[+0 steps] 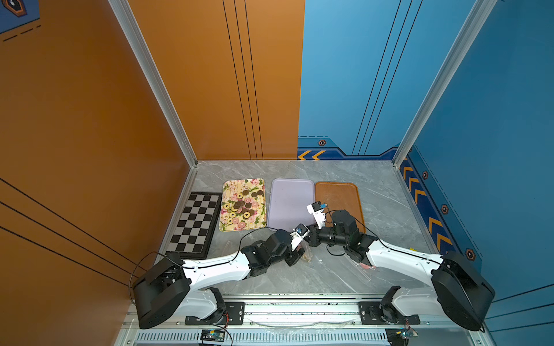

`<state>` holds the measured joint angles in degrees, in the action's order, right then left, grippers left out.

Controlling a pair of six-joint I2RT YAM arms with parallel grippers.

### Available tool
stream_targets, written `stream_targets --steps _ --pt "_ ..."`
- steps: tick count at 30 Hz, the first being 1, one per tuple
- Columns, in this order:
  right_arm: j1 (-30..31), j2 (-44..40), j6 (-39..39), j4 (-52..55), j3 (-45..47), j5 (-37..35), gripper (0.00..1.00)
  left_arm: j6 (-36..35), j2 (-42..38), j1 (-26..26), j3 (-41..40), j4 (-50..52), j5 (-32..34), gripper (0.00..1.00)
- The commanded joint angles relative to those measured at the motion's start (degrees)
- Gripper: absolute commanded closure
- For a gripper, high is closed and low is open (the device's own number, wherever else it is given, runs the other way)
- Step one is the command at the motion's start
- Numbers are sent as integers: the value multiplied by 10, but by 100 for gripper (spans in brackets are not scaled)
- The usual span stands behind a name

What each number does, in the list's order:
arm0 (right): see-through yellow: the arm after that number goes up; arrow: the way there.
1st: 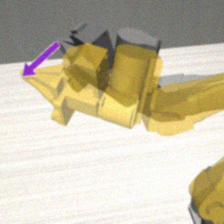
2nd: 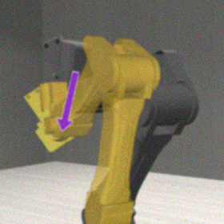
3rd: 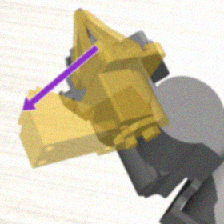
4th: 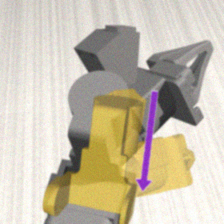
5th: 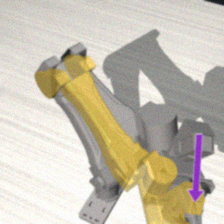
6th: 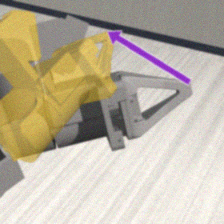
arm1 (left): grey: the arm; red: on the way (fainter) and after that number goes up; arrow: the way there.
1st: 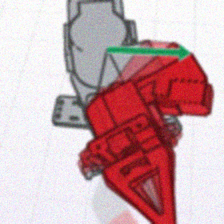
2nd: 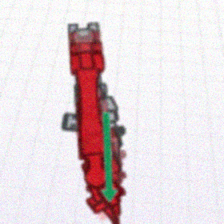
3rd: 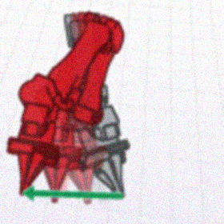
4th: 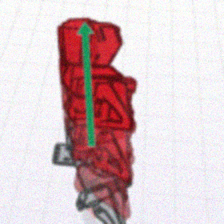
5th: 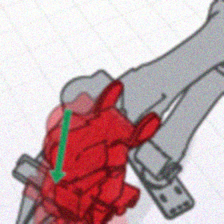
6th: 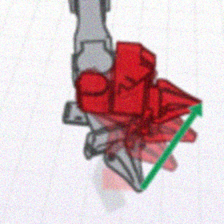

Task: Pour cookies out of the ziploc bag
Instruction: Open the ziploc bag at the center of the board.

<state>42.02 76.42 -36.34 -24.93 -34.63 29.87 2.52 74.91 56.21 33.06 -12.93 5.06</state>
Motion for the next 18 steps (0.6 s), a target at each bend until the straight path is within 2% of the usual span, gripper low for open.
stream_targets --steps 1,3,8,9,12,14,15,18 --pt "10 4 -17 -43 4 22 100 -7 13 -6 14 -12 18 42" --pt "12 6 -25 -51 4 29 100 -9 19 -6 14 -12 21 43" --pt "17 11 -49 -79 9 34 100 -13 25 -9 14 -24 15 55" --pt "17 14 -59 -86 9 36 100 -15 27 -10 14 -25 18 60" --pt "18 25 -84 -117 12 47 100 -17 27 -11 10 -36 22 85" --pt "18 31 -97 -137 16 48 100 -18 27 -12 5 -45 24 96" --pt "18 34 -103 -145 18 48 100 -17 26 -13 4 -48 24 100" --pt "16 41 -112 -158 24 45 100 -14 20 -14 -5 -56 23 100"
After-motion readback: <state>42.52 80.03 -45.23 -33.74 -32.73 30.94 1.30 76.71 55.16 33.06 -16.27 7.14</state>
